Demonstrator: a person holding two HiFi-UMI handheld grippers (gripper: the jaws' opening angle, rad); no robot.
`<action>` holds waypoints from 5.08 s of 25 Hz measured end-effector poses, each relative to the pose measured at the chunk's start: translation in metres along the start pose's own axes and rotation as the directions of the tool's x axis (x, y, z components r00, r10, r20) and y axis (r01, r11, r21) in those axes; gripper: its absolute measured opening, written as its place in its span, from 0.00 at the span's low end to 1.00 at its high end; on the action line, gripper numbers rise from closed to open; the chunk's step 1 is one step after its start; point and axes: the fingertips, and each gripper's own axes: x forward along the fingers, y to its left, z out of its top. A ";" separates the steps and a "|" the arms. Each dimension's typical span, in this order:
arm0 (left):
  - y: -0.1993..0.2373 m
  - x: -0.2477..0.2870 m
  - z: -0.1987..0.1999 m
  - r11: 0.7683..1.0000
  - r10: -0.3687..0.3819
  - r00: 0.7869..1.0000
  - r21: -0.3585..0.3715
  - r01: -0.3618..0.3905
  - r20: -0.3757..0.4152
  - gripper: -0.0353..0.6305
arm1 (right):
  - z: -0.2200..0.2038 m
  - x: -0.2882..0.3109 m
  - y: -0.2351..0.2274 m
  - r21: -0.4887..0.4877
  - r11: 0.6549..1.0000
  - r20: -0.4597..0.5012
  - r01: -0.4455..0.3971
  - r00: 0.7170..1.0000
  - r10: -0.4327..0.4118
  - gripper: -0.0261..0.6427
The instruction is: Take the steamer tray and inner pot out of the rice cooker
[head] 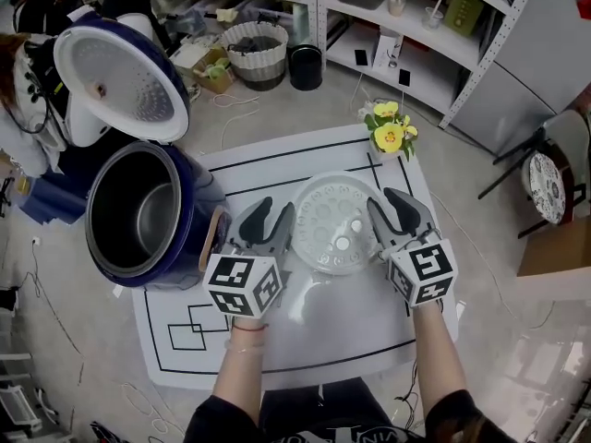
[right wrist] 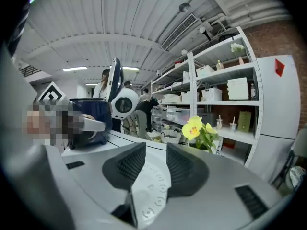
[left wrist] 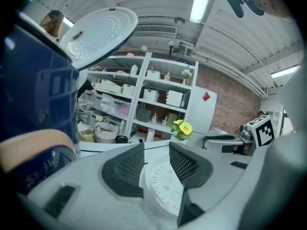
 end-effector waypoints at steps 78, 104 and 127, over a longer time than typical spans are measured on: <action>0.257 -0.261 0.105 0.959 0.268 0.949 -0.139 -0.247 0.165 0.32 | 0.147 0.138 0.287 0.179 0.932 -0.040 -0.315 0.944 0.327 0.25; 0.266 -0.259 0.102 0.908 0.374 0.911 -0.269 -0.321 0.173 0.25 | 0.161 0.135 0.284 0.235 0.926 0.084 -0.297 0.955 0.285 0.21; 0.227 -0.327 0.181 0.928 0.368 0.801 -0.242 -0.284 0.472 0.25 | 0.240 0.075 0.305 0.142 0.930 0.352 -0.339 0.896 0.273 0.19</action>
